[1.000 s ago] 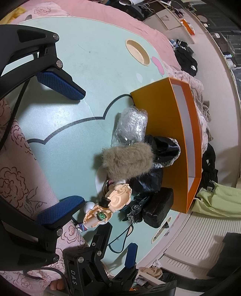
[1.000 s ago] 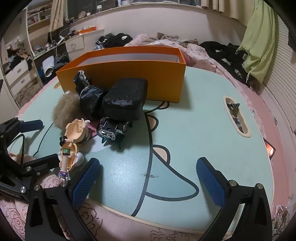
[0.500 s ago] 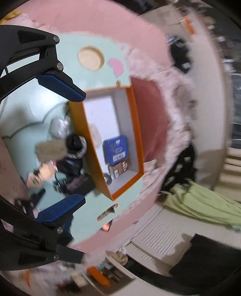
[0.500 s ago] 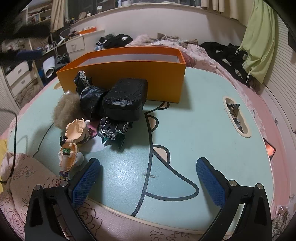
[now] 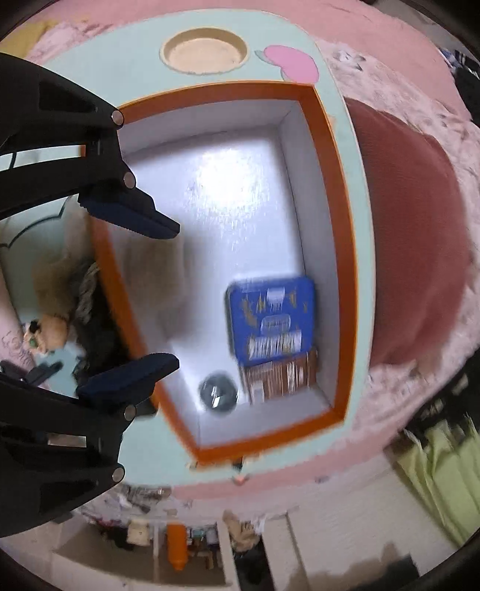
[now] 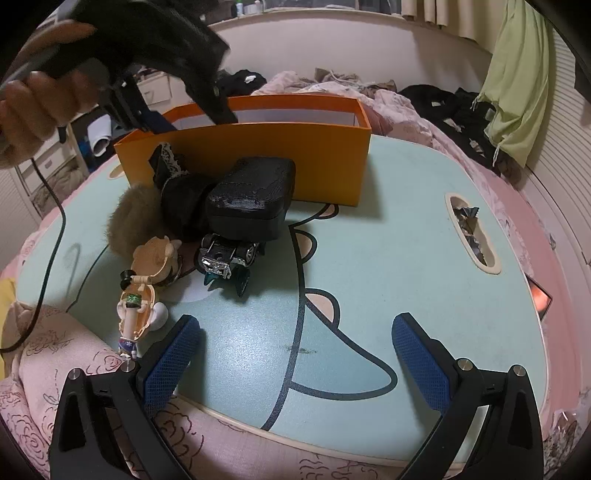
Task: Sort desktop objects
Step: 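Reach into the box and grasp the white fur piece with the left gripper, then place the white fur piece on the table against the brown pompom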
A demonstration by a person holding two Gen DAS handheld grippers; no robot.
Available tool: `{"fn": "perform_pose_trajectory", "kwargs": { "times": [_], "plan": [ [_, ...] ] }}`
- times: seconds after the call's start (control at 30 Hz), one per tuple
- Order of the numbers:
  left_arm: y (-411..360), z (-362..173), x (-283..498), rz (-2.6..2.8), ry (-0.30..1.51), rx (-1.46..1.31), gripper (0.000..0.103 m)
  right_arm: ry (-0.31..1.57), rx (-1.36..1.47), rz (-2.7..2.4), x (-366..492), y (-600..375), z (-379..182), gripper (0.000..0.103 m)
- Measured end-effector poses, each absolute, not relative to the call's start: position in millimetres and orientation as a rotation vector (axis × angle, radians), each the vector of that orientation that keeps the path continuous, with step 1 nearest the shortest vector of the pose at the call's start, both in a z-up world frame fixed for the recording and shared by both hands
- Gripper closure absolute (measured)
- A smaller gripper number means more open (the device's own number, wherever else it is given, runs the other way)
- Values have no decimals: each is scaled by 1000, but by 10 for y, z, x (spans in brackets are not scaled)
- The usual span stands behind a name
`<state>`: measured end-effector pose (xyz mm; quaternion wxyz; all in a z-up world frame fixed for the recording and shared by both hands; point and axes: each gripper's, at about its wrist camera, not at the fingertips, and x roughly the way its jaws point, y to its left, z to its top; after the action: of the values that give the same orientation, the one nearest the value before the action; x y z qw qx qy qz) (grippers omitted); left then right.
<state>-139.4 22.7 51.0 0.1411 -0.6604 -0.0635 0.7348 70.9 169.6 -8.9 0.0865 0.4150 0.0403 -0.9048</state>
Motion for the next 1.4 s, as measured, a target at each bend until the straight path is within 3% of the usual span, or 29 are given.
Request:
{"fn": "perform_pose_trajectory", "kwargs": {
  "times": [0.1,0.13,0.2,0.43,0.6,0.8,0.97,1.1,1.23,1.4],
  "plan": [
    [240,319,-1484,2082,-163,-1989,42,121,1238,-2696,710,1696,-90,0],
    [255,236,-1496,2053,-155,-2020,54,121,1239,-2696,710,1700,-94,0],
    [277,187,-1487,2046,-139,-2014,63,122,1239,-2696,712,1698,-96,0],
    [143,232,-1351,2065,-205,-1913,64,117,1237,-2696,700,1705,-92,0],
    [-57,713,-1071,2159,-338,-1645,65,117,1237,-2696,699,1703,-96,0],
    [-207,1095,-373,2182,-356,-1431,64,116,1236,-2696,706,1704,-99,0],
    [-283,729,78,2155,-320,-1469,64,116,1236,-2697,702,1704,-104,0],
    [-337,404,261,2130,-466,-1492,64,117,1235,-2696,709,1709,-104,0],
    [-290,397,272,2272,-410,-1411,54,117,1234,-2696,709,1704,-107,0],
    [-316,621,405,2439,-337,-1195,21,116,1235,-2697,717,1704,-108,0]
  ]
}}
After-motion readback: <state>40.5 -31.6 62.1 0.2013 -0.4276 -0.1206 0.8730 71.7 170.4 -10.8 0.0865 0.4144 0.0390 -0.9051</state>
